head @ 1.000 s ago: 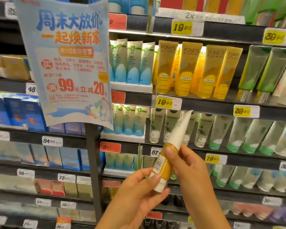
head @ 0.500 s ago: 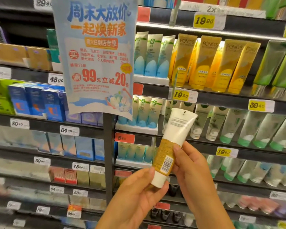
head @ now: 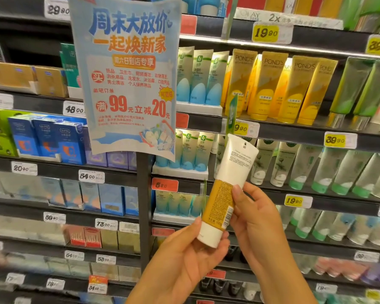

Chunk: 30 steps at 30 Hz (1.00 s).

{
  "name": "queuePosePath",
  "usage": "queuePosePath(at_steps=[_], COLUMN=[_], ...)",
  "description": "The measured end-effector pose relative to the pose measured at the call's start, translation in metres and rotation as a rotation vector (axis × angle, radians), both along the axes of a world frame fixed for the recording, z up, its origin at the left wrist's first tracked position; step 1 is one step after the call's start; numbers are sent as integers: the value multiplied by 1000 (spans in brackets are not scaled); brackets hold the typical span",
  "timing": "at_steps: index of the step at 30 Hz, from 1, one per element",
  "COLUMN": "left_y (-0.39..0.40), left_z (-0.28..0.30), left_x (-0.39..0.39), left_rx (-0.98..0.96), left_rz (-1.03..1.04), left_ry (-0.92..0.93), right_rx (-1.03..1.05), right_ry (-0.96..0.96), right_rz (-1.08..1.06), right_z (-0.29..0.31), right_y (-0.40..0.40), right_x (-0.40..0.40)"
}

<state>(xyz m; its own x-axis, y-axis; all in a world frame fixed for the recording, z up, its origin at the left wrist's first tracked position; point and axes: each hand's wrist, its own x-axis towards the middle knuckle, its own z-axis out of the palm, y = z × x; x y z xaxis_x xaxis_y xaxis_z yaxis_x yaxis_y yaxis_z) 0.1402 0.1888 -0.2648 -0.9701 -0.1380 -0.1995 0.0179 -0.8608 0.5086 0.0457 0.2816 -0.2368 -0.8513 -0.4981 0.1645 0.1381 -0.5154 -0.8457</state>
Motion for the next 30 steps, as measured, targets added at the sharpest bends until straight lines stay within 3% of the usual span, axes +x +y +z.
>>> queuePosePath(at_steps=[7,15,24,30], left_y=[-3,-4,-9,-10], left_z=[-2,-3,2,-4], left_x=[4,8,17,16], left_rx=[-46,-164,75,-2], left_rz=[16,97,1,-54], left_ry=[35,-65,5,56], right_rx=[79,239,57,-18], right_ry=[74,148,23,-1], right_rz=[-8,-12,73,103], right_z=[-1,-4,-7,-8], right_y=[1,-2,-7,-7], right_x=[2,8,13,13])
